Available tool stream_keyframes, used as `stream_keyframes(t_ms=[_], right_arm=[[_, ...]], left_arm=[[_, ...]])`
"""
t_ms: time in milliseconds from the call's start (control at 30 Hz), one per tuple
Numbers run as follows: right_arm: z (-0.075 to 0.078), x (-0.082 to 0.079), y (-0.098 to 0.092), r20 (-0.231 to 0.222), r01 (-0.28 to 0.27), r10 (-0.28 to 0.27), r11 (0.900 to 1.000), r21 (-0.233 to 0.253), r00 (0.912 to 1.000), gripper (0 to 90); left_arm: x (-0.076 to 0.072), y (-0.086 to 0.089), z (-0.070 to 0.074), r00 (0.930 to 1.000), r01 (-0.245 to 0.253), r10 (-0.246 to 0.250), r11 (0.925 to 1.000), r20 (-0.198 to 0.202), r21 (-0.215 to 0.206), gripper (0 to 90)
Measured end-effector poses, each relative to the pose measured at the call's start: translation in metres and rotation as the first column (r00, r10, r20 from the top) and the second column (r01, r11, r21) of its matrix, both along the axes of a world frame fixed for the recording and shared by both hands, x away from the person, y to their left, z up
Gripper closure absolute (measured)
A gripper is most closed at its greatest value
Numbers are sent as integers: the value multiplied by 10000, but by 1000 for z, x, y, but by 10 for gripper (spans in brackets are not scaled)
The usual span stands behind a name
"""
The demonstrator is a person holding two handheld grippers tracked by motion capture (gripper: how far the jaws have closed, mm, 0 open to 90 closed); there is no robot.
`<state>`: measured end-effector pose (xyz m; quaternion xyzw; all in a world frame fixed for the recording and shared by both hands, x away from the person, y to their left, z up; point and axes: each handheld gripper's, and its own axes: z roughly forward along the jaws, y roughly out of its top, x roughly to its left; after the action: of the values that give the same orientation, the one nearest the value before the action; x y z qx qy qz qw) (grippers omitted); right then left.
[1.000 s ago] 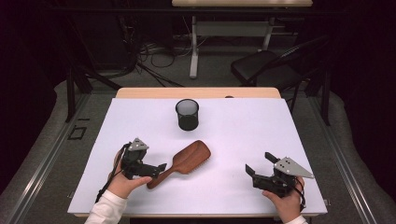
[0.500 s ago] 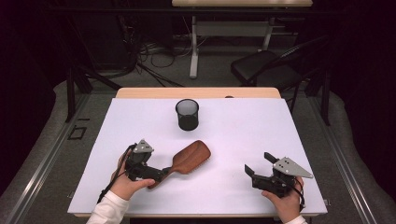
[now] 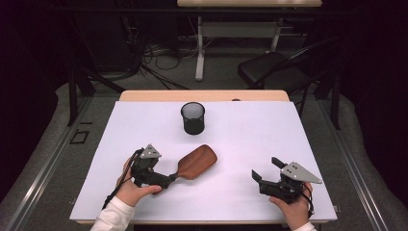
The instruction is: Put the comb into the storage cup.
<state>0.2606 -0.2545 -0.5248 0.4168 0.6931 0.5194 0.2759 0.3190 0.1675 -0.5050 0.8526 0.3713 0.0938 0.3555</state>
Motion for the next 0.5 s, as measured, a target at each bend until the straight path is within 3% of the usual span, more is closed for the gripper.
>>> stream_keyframes(t_ms=[167, 500], right_arm=[[-1, 0, 1, -30, -24, 24, 10000, 29, 10000, 122], [-1, 0, 0, -48, 18, -19, 10000, -39, 10000, 122]], left_arm=[[0, -2, 1, 9999, 99, -98, 9996, -45, 269, 13], [2, -7, 3, 9999, 144, -141, 9994, -89, 314, 11]])
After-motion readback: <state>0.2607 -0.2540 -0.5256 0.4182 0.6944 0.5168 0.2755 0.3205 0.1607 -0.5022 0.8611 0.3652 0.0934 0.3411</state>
